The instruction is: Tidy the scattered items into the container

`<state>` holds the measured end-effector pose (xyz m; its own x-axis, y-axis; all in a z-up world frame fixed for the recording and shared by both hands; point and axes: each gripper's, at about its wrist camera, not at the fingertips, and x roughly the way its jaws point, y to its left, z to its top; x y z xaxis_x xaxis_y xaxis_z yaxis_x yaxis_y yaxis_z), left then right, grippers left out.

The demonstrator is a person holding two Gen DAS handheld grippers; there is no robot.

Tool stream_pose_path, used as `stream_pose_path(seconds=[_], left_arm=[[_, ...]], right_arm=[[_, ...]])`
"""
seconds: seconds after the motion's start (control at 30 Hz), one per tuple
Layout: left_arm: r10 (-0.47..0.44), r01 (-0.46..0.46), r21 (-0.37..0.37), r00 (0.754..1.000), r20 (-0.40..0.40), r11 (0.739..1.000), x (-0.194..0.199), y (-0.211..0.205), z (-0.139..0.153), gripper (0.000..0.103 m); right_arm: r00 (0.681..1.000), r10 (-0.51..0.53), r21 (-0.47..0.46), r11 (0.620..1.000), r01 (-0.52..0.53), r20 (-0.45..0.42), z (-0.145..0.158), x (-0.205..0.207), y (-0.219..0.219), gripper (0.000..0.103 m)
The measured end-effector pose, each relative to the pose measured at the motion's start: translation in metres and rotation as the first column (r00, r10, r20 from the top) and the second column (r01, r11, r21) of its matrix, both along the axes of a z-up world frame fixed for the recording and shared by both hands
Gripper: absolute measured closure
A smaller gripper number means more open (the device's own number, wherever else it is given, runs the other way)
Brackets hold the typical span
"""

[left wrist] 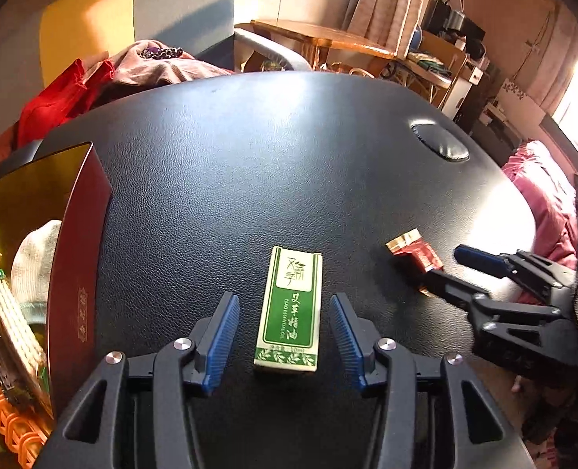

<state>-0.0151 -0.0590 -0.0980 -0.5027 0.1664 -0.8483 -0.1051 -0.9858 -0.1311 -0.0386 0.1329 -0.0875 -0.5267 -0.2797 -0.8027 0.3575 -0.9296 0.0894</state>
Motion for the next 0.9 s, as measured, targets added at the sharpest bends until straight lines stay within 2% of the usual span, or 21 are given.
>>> stream_pose_path(seconds=[0.17,0.33,0.47,0.5,0.57,0.9], left_arm=[[0.015,-0.015,-0.016,1.0,0.026,1.0,-0.002,-0.001,-0.009,0.054],[0.013,-0.012,-0.038,1.0,0.026,0.999,-0.005,0.003,-0.015,0.055],[0.014,-0.013,-0.062,1.0,0.025,0.998,-0.008,0.007,-0.018,0.059],[0.009,-0.007,-0.072,1.0,0.022,0.997,-0.008,0.009,-0.019,0.062],[0.001,0.0,-0.08,1.0,0.016,0.997,-0.008,0.012,-0.019,0.071],[0.031,-0.031,-0.062,1.0,0.004,0.998,0.005,0.011,-0.018,0.072]], right_arm=[[1.0,0.0,0.001,1.0,0.0,-0.005,0.001,-0.002,0.0,0.049],[1.0,0.015,0.06,0.998,-0.014,-0.007,-0.007,-0.004,-0.013,0.05],[0.999,0.033,0.11,0.993,-0.031,-0.013,-0.011,-0.003,-0.021,0.055],[0.999,0.035,0.119,0.992,-0.033,-0.015,-0.013,-0.003,-0.022,0.062],[0.999,0.051,0.131,0.99,-0.048,-0.019,-0.014,-0.002,-0.026,0.066],[0.996,0.083,0.146,0.986,-0.077,-0.036,-0.014,0.01,-0.034,0.068]])
